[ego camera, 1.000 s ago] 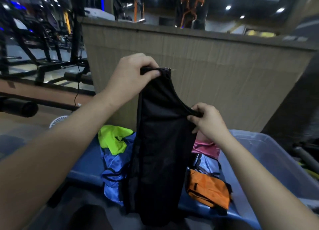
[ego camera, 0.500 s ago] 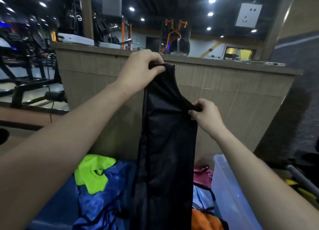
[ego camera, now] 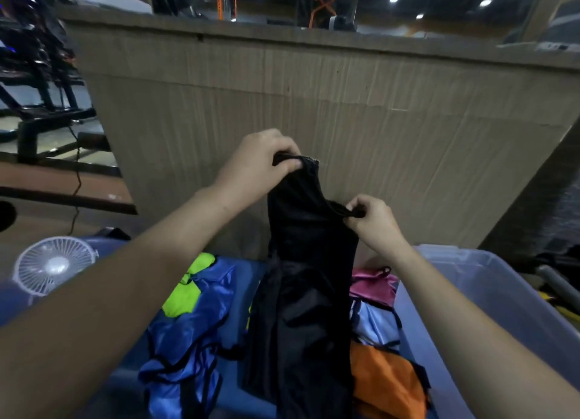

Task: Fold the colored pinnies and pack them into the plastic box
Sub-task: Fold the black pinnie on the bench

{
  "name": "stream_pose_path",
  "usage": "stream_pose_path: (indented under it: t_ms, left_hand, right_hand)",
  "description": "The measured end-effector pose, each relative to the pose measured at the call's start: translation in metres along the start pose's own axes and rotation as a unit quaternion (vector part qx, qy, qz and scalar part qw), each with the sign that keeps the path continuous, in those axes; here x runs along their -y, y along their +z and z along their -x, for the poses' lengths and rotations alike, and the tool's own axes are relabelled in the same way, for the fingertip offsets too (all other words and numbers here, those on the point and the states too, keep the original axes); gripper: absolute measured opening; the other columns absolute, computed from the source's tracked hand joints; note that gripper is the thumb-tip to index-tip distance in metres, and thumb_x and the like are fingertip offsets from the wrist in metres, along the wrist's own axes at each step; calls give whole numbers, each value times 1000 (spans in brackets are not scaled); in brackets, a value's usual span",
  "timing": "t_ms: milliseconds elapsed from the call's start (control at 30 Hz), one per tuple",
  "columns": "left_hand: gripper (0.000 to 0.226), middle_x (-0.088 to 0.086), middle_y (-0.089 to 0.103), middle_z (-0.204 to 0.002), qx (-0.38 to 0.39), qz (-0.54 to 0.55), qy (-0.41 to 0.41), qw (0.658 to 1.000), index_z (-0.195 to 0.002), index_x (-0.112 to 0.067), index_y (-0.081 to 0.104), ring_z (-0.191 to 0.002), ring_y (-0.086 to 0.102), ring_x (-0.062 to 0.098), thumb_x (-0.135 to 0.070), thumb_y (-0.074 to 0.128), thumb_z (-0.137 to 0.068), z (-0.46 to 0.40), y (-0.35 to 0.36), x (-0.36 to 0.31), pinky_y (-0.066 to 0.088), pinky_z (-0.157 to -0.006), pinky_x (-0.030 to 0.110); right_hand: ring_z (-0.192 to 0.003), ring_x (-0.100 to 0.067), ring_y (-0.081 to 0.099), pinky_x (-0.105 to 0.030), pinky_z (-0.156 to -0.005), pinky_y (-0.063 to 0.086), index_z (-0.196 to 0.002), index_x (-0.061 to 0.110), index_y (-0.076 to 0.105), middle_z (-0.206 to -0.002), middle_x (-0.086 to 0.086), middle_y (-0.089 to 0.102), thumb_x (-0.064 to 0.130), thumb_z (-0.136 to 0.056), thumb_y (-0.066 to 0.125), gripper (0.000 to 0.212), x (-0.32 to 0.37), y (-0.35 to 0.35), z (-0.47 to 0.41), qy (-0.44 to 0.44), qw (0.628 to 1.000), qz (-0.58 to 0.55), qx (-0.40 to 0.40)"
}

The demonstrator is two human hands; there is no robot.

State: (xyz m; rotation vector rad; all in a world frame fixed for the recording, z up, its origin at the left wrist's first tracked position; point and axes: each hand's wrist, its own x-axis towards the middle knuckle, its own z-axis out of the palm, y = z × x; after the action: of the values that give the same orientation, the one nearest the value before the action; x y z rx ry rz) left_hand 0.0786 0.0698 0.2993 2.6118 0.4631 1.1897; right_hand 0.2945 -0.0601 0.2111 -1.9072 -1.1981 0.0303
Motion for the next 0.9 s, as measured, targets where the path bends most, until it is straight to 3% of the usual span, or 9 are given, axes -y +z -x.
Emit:
stream_pose_path:
  t_ms: [233,467,567,733,900]
  left_hand:
    - [9,-4,62,-88,46,-5,2,999,-89,-17,73,-88,60,15,-26,69,-87,79,20,-9,47,-82,33]
    - [19,-12,59,-92,55,-15,-35,998,-91,-29,70,-94,56,12,-44,58,-89,161,33,-32,51,-76,39]
    - [13,-13,59,-94,68,-38,-32,996,-92,-31,70,-94,53,8,-42,62,-91,198,42,-43,50,-71,34]
    - [25,-15,58,-91,97,-39,-29,994,-89,-33,69,-90,54,7,-50,50,-87,251,65,-52,52,-61,33]
    - [25,-15,55,-90,165,-73,-26,983,-90,-35,67,-90,52,4,-51,49,-87,295,93,-46,52,-56,28]
  right_hand:
    - [-82,-17,59,-21,-72,36,-81,17,65,-84,1,64,-8,-74,67,26,-21,17,54,-17,998,50,42]
    - [-83,-20,59,-7,-71,35,-79,12,64,-87,-1,61,-14,-69,61,29,-34,29,100,-44,993,78,78]
    - [-83,-20,58,-17,-71,37,-81,10,65,-88,-2,59,-16,-66,61,30,-40,31,120,-56,988,91,108]
    - [-84,-22,58,-37,-75,47,-82,14,62,-91,-1,56,-12,-65,62,31,-57,38,153,-68,976,131,159]
    - [-92,-22,58,-34,-78,47,-86,12,64,-99,-3,57,-9,-70,61,26,-67,45,171,-71,960,166,213]
